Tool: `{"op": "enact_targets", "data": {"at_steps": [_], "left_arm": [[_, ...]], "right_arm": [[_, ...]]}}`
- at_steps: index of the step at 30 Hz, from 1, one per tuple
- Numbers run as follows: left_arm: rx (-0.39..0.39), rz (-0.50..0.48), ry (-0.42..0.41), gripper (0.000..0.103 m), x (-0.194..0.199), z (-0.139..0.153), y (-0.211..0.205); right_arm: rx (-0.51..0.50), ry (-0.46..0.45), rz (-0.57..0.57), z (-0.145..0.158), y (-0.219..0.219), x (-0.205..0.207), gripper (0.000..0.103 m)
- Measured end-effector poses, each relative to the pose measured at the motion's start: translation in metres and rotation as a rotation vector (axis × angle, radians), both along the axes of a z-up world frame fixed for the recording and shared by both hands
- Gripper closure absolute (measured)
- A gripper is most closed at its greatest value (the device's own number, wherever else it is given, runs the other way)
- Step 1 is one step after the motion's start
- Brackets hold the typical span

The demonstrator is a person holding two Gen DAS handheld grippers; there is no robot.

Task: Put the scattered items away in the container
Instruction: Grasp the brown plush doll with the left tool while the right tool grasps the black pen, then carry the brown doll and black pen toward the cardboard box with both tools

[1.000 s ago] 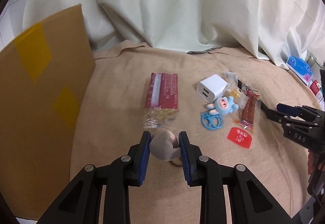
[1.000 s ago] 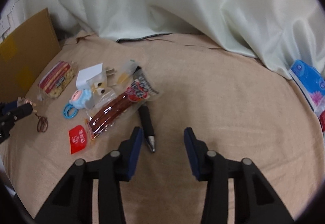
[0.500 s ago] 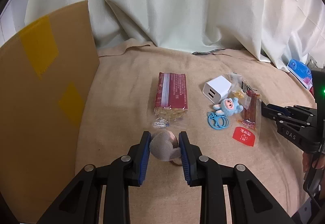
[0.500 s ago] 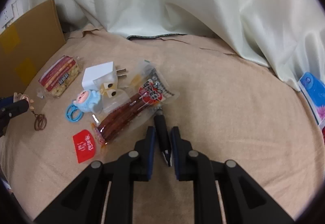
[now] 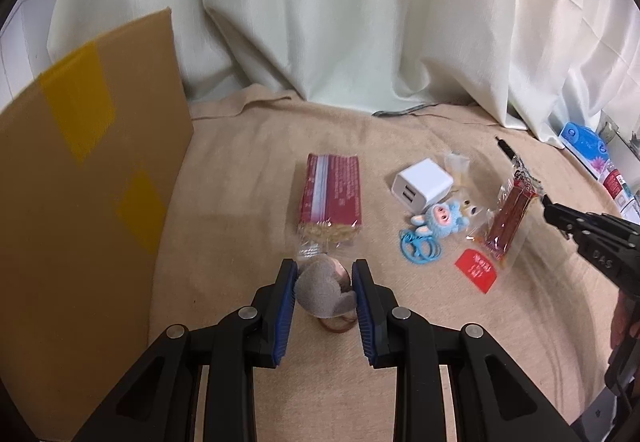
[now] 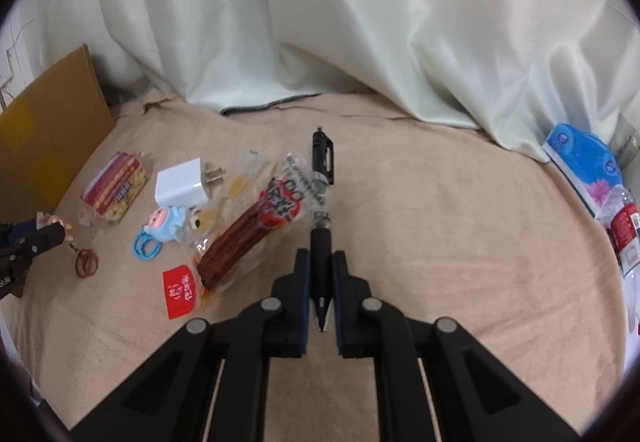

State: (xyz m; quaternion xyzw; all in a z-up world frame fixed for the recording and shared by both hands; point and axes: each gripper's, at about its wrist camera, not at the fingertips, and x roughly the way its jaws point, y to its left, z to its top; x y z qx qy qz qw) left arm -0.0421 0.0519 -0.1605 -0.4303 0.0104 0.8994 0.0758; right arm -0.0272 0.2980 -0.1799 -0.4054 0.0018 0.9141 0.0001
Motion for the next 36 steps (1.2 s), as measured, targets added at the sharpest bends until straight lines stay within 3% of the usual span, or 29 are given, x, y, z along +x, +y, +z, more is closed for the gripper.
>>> {"op": "enact_targets", "data": {"at_steps": [9,23,36], "left_arm": [[0.023,-0.016,0.016,0.074,-0.001,0.014,0.005],[0.032,-0.015,0.025,0.074,-0.001,0.030,0.000],[0.029,0.041,0.162,0.074,-0.002,0.130,-0.051]], "right_arm": [[-0.018,0.057,-0.039,0.024,0.015,0.018,0.091],[-0.026,0.044,0.034,0.023,-0.020,0.022,0.091],[-0.029,0.223,0.224,0.134,-0.106,-0.004,0.091]]}}
